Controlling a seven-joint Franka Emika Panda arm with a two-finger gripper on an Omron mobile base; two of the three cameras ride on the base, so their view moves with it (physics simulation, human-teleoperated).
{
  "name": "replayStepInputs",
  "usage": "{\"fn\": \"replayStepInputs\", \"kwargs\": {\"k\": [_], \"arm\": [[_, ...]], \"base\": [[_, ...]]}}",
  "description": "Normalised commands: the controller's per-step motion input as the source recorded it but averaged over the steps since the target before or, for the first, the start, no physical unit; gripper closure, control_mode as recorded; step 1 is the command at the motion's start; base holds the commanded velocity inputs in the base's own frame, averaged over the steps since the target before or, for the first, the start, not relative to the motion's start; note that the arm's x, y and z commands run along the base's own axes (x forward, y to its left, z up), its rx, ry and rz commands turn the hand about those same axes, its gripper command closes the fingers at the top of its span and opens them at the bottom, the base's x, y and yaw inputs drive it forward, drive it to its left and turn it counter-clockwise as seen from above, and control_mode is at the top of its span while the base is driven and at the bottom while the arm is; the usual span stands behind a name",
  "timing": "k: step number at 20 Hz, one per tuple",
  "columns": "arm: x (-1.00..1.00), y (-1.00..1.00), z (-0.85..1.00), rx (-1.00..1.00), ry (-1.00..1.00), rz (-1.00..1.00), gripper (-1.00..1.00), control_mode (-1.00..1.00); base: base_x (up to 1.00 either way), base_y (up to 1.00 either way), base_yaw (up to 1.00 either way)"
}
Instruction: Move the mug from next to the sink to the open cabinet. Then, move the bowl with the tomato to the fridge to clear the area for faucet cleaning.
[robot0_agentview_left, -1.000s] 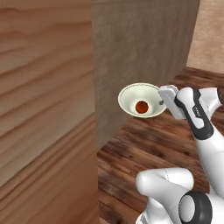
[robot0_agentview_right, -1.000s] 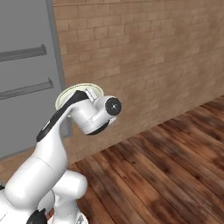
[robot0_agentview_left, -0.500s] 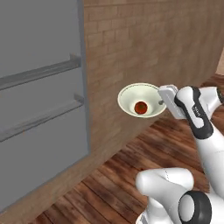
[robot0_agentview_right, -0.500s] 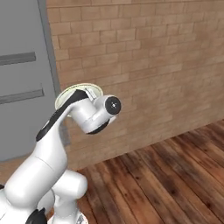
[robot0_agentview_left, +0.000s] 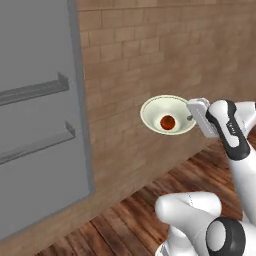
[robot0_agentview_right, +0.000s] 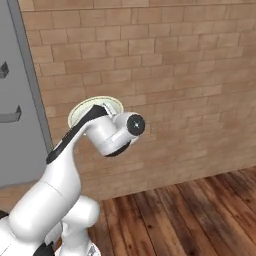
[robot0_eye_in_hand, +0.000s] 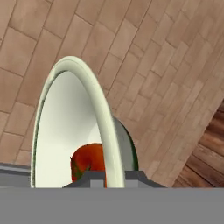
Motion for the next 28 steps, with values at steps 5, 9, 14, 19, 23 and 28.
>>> {"fn": "replayStepInputs", "kwargs": {"k": [5, 9, 14, 19, 23, 28], "arm": [[0.0, 0.0, 0.0, 0.0, 0.0, 0.0, 1.0, 1.0], [0.0, 0.0, 0.0, 0.0, 0.0, 0.0, 1.0, 1.0], [0.0, 0.0, 0.0, 0.0, 0.0, 0.0, 1.0, 1.0], [0.0, 0.0, 0.0, 0.0, 0.0, 0.0, 1.0, 1.0], [0.0, 0.0, 0.0, 0.0, 0.0, 0.0, 1.0, 1.0], [0.0, 0.0, 0.0, 0.0, 0.0, 0.0, 1.0, 1.0]], "base": [[0.25, 0.0, 0.76], [0.17, -0.02, 0.69], [0.26, -0.49, 0.42], [-0.01, 0.0, 0.73], [-0.01, 0.17, 0.84], [0.19, 0.42, 0.68]]}}
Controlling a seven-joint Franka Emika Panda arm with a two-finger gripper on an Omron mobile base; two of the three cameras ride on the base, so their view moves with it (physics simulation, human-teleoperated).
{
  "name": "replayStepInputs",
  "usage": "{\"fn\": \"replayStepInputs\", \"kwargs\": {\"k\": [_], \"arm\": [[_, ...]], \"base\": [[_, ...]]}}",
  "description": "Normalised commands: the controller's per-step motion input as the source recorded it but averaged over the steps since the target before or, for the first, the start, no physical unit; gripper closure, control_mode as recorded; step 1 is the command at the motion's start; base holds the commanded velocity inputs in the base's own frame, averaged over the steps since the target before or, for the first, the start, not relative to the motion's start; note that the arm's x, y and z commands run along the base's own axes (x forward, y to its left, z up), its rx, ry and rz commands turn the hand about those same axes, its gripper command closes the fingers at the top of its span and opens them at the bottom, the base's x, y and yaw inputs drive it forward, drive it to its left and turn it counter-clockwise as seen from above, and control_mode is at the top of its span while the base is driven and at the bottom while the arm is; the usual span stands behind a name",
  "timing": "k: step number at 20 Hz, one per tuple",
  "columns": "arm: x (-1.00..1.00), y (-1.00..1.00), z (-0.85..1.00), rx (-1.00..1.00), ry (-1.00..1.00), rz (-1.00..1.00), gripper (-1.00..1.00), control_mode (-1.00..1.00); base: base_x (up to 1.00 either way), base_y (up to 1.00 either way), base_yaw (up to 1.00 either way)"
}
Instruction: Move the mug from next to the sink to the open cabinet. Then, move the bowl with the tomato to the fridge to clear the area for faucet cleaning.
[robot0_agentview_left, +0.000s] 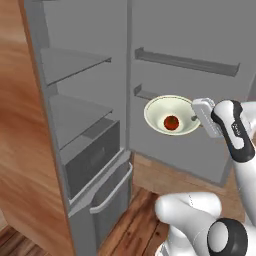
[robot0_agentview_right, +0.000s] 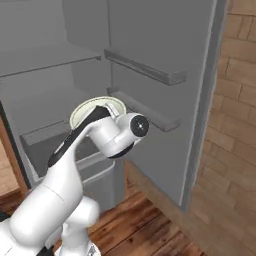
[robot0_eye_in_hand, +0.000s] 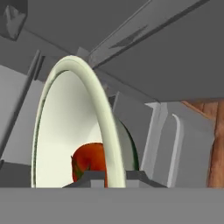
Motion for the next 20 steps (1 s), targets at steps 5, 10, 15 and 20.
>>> {"fn": "replayStepInputs", "kwargs": {"k": [5, 10, 15, 20], "arm": [[0.0, 0.0, 0.0, 0.0, 0.0, 0.0, 1.0, 1.0], [0.0, 0.0, 0.0, 0.0, 0.0, 0.0, 1.0, 1.0], [0.08, -0.09, 0.05, 0.04, 0.03, 0.0, 1.0, -1.0], [-0.27, -0.32, 0.79, 0.22, 0.0, 0.0, 1.0, -1.0]], "base": [[0.92, 0.47, 0.45], [0.86, 0.13, 0.17], [0.28, 0.0, 0.0], [0.0, 0.0, 0.0]]}}
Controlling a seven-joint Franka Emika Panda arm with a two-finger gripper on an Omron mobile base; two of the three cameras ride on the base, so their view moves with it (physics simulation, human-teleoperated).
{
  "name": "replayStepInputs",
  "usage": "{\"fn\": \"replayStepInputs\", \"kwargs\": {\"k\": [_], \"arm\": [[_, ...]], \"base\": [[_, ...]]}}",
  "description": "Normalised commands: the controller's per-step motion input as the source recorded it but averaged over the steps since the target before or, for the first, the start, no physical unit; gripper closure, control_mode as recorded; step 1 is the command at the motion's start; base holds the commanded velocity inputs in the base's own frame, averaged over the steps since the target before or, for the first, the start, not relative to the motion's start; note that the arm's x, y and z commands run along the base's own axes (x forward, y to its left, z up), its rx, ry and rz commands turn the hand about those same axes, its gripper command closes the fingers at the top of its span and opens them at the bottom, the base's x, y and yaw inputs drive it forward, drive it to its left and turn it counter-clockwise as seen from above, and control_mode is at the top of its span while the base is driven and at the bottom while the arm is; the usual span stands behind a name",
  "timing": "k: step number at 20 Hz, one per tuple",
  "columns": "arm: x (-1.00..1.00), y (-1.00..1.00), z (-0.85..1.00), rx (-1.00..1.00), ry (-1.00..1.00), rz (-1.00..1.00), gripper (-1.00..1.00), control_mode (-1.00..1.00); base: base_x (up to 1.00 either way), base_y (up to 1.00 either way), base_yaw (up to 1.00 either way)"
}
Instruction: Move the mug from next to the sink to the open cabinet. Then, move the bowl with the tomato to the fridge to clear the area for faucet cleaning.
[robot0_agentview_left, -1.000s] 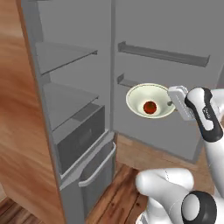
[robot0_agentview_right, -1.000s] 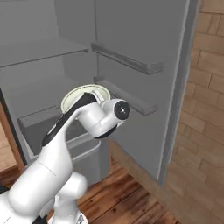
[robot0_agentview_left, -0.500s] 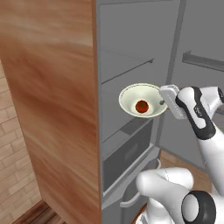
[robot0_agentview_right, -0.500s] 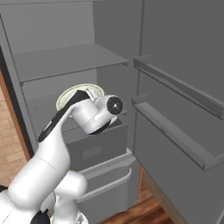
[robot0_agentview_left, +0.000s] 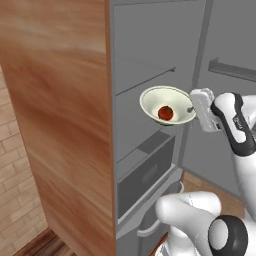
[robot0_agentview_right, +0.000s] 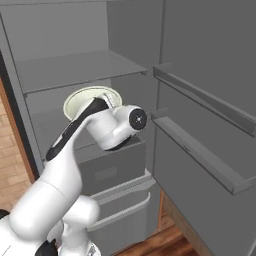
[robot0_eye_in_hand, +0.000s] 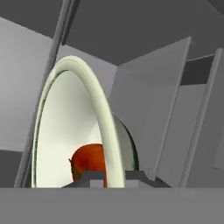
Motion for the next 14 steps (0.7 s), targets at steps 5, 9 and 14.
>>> {"fn": "replayStepInputs", "kwargs": {"k": [5, 9, 14], "arm": [[0.04, -0.08, 1.0, 0.28, 0.04, 0.0, 1.0, -1.0], [0.53, 0.34, 1.0, 0.18, 0.2, 0.0, 1.0, -1.0], [0.62, 0.57, 0.82, 0.03, 0.31, -0.04, 1.0, -1.0]], "base": [[0.0, 0.0, 0.0], [0.0, 0.0, 0.0], [0.0, 0.0, 0.0]]}}
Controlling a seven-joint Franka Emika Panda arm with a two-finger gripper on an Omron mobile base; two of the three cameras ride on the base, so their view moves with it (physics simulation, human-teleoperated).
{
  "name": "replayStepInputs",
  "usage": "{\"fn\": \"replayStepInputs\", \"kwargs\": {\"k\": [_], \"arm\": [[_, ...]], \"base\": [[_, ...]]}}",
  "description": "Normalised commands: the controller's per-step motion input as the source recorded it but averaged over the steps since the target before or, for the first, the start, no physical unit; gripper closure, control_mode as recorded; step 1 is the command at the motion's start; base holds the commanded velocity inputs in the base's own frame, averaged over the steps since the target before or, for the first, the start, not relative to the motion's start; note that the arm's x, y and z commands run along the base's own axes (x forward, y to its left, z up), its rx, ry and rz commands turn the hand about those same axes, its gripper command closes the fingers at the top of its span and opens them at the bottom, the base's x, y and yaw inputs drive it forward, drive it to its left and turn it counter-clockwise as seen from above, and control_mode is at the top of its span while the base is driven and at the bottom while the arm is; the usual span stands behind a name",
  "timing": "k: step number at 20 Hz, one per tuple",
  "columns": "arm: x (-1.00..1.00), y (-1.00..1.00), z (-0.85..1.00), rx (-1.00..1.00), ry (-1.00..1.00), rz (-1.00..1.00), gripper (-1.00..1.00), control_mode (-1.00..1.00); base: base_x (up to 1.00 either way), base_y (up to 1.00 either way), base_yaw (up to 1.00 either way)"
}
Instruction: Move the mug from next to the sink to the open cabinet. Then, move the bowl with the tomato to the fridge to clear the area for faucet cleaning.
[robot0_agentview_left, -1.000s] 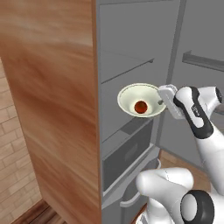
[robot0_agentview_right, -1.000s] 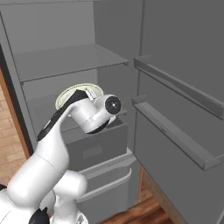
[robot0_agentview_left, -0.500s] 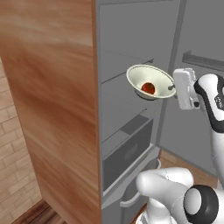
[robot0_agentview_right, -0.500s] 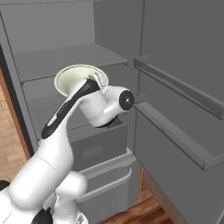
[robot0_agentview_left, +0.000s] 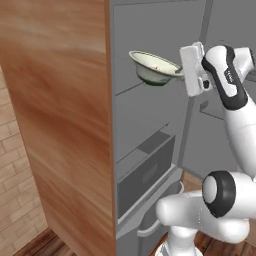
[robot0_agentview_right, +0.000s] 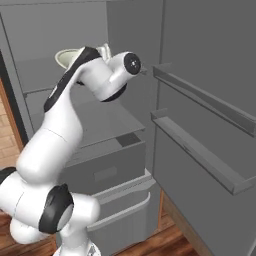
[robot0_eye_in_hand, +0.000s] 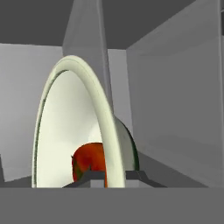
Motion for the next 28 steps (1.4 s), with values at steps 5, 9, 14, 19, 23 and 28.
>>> {"fn": "replayStepInputs", "kwargs": {"k": [5, 9, 14, 19, 23, 28], "arm": [[0.48, 0.81, 0.44, -0.14, 0.18, -0.1, 1.0, -1.0], [0.0, 0.27, -0.05, -0.09, -0.08, 0.01, 1.0, -1.0], [0.0, 0.11, -0.12, -0.12, -0.19, 0.0, 1.0, -1.0], [0.1, 0.02, -0.21, -0.01, -0.11, 0.0, 1.0, -1.0], [0.37, 0.04, -0.01, 0.0, 0.0, 0.0, 1.0, -1.0], [0.6, 0.01, 0.0, 0.0, 0.02, -0.01, 1.0, -1.0]], "base": [[0.0, 0.0, 0.0], [0.0, 0.0, 0.0], [0.0, 0.0, 0.0], [0.0, 0.0, 0.0], [0.0, 0.0, 0.0], [0.0, 0.0, 0.0]]}}
